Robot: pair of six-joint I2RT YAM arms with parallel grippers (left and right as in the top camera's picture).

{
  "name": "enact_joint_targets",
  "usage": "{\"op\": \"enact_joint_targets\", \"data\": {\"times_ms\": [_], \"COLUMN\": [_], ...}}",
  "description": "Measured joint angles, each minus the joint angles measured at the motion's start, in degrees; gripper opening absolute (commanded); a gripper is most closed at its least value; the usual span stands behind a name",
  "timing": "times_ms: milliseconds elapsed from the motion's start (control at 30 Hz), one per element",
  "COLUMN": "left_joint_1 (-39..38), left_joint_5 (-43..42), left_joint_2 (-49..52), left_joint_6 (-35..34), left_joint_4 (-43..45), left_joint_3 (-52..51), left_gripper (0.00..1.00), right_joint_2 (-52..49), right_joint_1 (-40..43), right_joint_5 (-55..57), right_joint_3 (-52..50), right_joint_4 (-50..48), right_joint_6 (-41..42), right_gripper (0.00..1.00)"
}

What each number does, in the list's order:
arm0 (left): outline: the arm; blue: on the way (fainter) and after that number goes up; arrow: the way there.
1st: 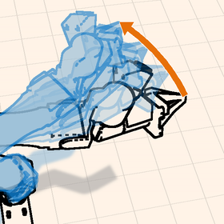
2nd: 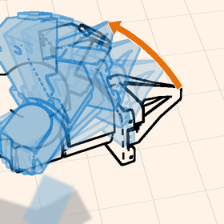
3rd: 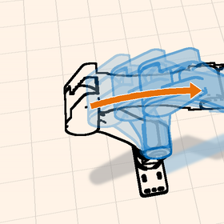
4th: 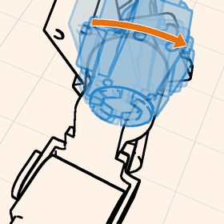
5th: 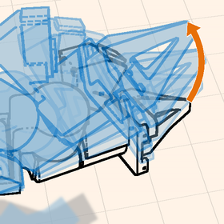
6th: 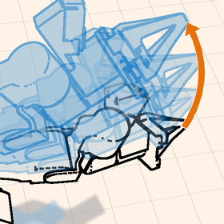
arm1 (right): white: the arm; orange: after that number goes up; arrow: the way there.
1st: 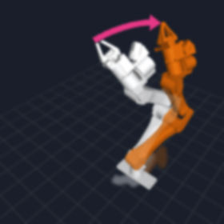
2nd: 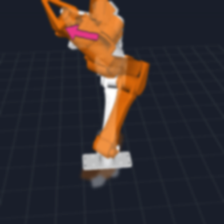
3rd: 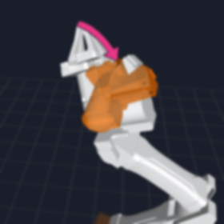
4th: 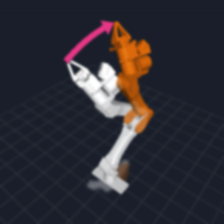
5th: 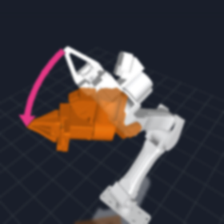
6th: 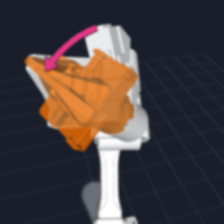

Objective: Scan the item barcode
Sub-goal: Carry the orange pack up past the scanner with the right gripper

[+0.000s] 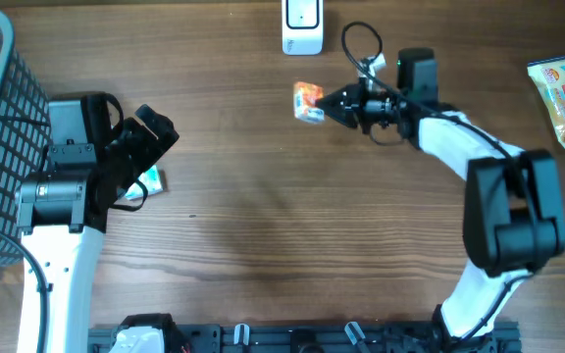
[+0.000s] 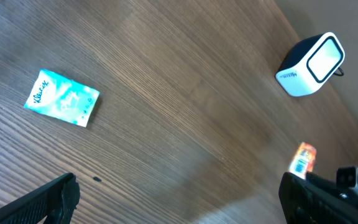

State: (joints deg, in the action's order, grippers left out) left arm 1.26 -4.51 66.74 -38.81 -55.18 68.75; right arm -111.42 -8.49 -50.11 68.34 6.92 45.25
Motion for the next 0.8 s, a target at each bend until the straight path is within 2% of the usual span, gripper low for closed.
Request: {"op": "enact_joint_targets", "data": {"times_ms": [100, 167, 267, 433, 600, 700, 800], "left_joint_1": [0.0, 0.0, 0.0, 0.0, 0.0, 0.0, 0.0], "left_joint_5": [0.0, 0.0, 0.0, 0.0, 0.0, 0.0, 0.0], "left_joint_2": [0.0, 0.0, 0.0, 0.0, 0.0, 0.0, 0.0], "left_joint_6": [0.0, 0.0, 0.0, 0.0, 0.0, 0.0, 0.0], "left_joint_4": [0.0, 0.0, 0.0, 0.0, 0.0, -0.1, -0.1], "left_joint_3": [0.0, 0.0, 0.0, 0.0, 0.0, 0.0, 0.0], "left_gripper": [1.0, 1.0, 1.0, 1.0, 1.0, 1.0, 1.0], "right_joint_2": [2.8, 4.4, 7.1, 8.5, 5.7, 1.9, -2.7], "right_joint_1": [-1.5, -2.9, -5.5, -9.8, -16.2, -19.9, -21.7], "right_joint_5": [14.9, 23.1, 35.6, 54.9, 73.2, 81.2, 84.4], "right_joint_3": [5.1, 8.7, 13.4, 15.2, 15.2, 15.3, 15.5], "right_joint_4": [13.5, 17.7, 20.6, 17.5, 5.4, -9.0, -24.7], "right_joint_6": [-10.6, -15.8, -21.7, -29.3, -42.7, -55.5, -68.7], "right_gripper": [0.05, 0.04, 0.05, 0.05, 0.05, 0.05, 0.05]}}
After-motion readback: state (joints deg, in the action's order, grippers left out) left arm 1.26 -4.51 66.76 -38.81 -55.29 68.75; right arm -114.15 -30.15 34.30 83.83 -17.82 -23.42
